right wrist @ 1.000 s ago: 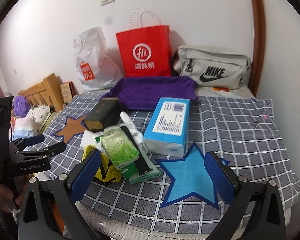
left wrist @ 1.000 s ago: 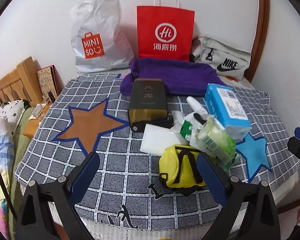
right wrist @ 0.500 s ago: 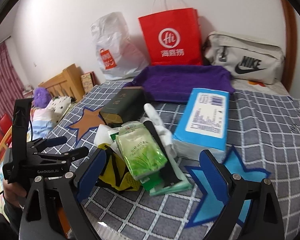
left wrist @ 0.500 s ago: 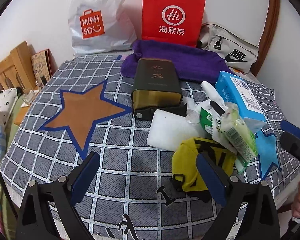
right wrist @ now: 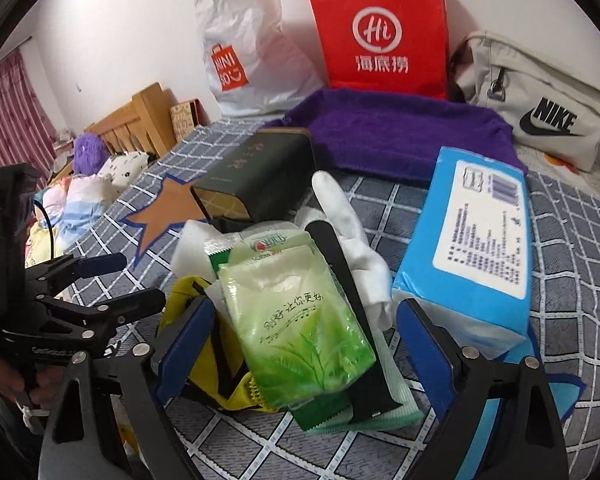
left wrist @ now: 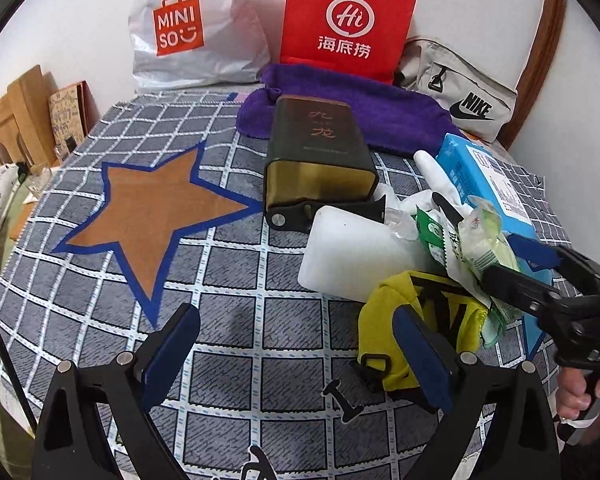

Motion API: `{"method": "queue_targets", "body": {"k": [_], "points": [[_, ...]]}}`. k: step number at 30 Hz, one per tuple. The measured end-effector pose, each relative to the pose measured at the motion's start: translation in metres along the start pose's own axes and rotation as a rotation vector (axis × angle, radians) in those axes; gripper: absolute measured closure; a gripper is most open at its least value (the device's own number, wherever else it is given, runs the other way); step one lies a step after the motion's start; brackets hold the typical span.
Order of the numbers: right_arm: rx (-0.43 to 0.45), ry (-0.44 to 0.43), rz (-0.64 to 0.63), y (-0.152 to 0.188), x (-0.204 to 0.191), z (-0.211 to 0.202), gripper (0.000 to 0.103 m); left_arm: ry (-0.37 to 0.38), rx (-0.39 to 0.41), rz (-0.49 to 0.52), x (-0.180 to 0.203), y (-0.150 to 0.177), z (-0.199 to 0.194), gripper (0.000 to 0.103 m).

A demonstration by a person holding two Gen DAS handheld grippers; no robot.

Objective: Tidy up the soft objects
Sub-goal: 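Move the left tool toward the yellow N pouch while the right tool reaches the green tea packet, then grasp the yellow pouch with the left tool while the right tool grasps the green packet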

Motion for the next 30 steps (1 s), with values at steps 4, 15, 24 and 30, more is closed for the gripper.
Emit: {"method": "queue_targets", "body": {"k": [4,15,24,30], "points": [[-0.014,-0.017,-0.02,0.001,-0.002,0.005,0.038,0.025,-0.015,-0.019,-0.003,-0.001,0.003,0.005],[0.082,0.004,0.024,0.0,0.015,-0.035,0.04,0.077,0.002,0.034,0.011,0.0,-0.008,0.007],[0.028,0.114,0.081,0.039,0.048,-0.047,0.04,0.097,-0.04,0.077,0.035,0.012,0.009,0.022],[-0.026,0.158,0.127,0.067,0.067,-0.043,0.04,0.168,-0.091,0.076,0.042,0.019,0.023,0.064]]}}
Point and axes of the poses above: each gripper's, at about its wrist camera, not at the fingertips, and z roughly the way its jaws point, x to its right, y to its underside, the point moved 5 cm from there along z, roughly the way its jaws point, and after that the axes turned 8 degrees about -z, right-handed, at the moved point
